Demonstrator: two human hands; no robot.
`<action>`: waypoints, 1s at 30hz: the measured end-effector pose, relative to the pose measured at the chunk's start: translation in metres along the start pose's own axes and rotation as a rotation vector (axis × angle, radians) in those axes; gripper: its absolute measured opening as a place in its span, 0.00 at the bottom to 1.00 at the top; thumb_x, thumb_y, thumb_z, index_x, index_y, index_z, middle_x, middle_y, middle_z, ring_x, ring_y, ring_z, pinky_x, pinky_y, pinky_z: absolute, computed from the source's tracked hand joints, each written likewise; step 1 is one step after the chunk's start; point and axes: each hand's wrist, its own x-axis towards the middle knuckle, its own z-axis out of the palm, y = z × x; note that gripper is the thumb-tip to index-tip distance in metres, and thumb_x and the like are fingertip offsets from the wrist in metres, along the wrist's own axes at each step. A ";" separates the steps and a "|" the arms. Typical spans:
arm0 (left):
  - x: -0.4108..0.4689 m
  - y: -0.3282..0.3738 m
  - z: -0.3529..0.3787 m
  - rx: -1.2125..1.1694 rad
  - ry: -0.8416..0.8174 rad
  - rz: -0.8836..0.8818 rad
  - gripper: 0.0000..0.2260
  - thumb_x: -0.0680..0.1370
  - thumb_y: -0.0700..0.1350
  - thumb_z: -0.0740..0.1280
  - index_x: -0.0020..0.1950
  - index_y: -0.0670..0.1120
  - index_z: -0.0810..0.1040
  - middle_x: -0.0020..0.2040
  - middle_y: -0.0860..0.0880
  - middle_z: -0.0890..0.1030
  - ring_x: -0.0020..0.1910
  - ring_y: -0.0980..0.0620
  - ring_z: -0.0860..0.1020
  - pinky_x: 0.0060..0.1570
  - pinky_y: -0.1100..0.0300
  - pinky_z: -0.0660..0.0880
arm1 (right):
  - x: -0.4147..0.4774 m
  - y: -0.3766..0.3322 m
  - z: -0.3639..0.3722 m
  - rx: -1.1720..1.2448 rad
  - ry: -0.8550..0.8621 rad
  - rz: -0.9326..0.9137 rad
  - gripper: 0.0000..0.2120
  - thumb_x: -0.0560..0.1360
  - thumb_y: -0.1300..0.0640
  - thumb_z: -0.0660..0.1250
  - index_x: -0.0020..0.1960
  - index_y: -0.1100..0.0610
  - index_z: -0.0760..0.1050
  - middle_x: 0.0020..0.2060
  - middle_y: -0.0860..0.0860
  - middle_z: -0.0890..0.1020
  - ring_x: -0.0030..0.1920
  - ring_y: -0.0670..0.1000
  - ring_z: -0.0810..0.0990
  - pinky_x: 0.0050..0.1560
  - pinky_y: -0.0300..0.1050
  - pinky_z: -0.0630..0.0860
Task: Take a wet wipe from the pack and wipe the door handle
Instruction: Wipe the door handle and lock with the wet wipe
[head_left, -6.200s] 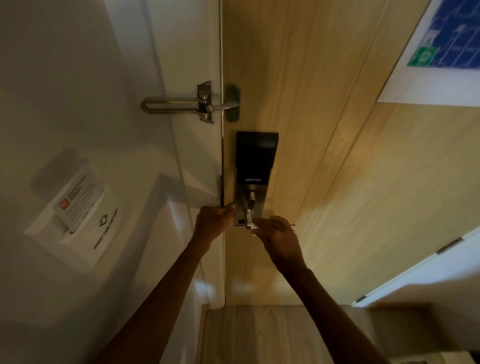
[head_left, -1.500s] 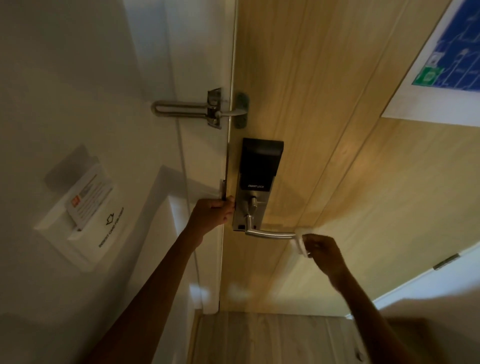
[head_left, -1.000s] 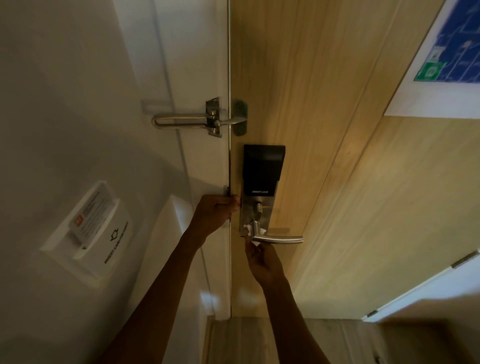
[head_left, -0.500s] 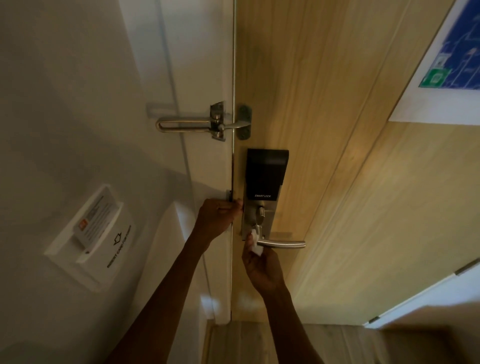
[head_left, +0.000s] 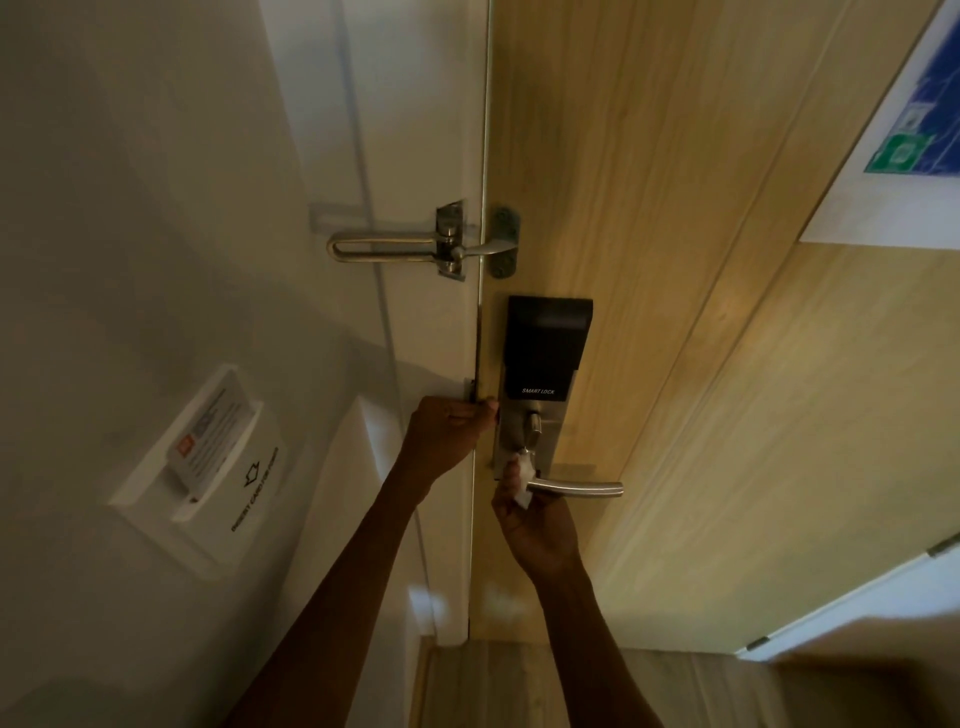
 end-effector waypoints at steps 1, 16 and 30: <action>0.000 -0.001 0.000 -0.011 -0.002 0.002 0.10 0.77 0.52 0.71 0.48 0.48 0.88 0.41 0.47 0.88 0.44 0.50 0.85 0.53 0.50 0.80 | 0.001 -0.001 0.005 0.020 0.006 0.000 0.12 0.73 0.64 0.66 0.54 0.68 0.78 0.46 0.62 0.82 0.40 0.58 0.83 0.40 0.47 0.80; 0.000 -0.003 -0.001 -0.069 -0.008 -0.034 0.09 0.75 0.51 0.73 0.46 0.48 0.88 0.44 0.43 0.87 0.50 0.47 0.85 0.59 0.43 0.79 | -0.041 -0.035 -0.011 -0.292 0.166 0.010 0.20 0.74 0.60 0.63 0.63 0.68 0.71 0.50 0.65 0.82 0.39 0.55 0.84 0.39 0.43 0.82; -0.001 -0.004 -0.001 0.043 -0.003 0.007 0.12 0.76 0.56 0.71 0.45 0.49 0.88 0.39 0.51 0.87 0.45 0.54 0.85 0.57 0.46 0.80 | -0.084 -0.082 -0.001 -0.914 0.402 -0.689 0.13 0.78 0.59 0.64 0.60 0.63 0.77 0.55 0.57 0.82 0.57 0.53 0.79 0.54 0.46 0.78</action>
